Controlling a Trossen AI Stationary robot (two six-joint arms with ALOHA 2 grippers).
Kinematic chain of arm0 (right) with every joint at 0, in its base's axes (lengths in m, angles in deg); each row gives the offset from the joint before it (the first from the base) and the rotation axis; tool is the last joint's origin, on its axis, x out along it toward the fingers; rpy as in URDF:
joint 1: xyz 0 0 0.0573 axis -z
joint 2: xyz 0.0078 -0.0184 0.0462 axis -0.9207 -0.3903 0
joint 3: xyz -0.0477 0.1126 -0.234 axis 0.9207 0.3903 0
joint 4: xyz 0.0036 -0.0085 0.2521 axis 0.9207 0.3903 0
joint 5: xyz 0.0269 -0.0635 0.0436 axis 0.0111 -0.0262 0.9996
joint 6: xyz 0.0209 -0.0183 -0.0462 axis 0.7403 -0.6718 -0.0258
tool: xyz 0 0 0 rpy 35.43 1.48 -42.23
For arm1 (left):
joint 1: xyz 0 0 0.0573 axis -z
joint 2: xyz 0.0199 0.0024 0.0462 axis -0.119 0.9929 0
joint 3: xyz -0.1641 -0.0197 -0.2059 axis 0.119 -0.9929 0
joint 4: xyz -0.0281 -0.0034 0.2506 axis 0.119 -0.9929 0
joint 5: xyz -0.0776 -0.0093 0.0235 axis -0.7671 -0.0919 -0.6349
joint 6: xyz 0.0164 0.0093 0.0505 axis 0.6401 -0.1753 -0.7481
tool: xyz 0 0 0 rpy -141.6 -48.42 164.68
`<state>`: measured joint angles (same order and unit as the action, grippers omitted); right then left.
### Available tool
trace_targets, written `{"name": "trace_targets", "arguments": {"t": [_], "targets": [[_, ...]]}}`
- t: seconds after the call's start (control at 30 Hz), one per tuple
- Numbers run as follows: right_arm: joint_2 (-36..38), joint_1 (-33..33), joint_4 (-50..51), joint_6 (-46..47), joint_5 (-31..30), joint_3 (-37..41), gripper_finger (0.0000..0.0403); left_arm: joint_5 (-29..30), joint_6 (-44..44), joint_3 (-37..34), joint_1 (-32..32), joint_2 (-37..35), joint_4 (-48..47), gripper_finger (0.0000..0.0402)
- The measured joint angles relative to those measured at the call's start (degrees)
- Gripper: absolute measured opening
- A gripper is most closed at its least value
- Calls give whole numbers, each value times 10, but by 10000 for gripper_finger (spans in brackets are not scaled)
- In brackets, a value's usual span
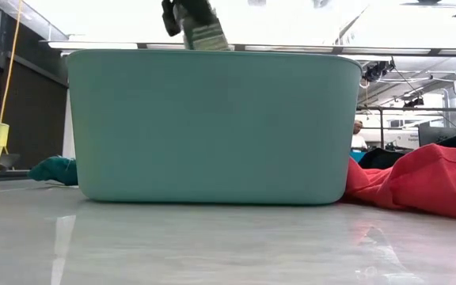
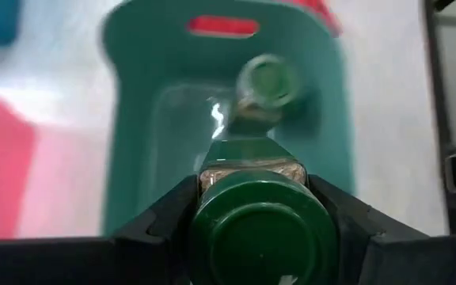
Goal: Sort spices by type
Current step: Put the green seasoning bottle into the green bin
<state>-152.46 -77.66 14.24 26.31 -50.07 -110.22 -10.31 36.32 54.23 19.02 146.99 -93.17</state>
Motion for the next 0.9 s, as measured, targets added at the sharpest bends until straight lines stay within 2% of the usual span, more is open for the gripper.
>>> {"name": "trace_targets", "arguments": {"t": [0.17, 0.6, 0.77, 0.9], "targets": [[0, 0, 0, -7, -22, 0, 215, 7, 31, 0, 20, 36, 9, 170], [0, 0, 0, -72, -21, 0, 215, 3, 36, 0, 22, 125, 67, 172], [0, 0, 0, -82, -21, 0, 215, 8, 28, 0, 22, 127, 79, 232], [0, 0, 0, -91, -21, 0, 215, -2, 25, 1, 22, 127, 79, 256]]}}
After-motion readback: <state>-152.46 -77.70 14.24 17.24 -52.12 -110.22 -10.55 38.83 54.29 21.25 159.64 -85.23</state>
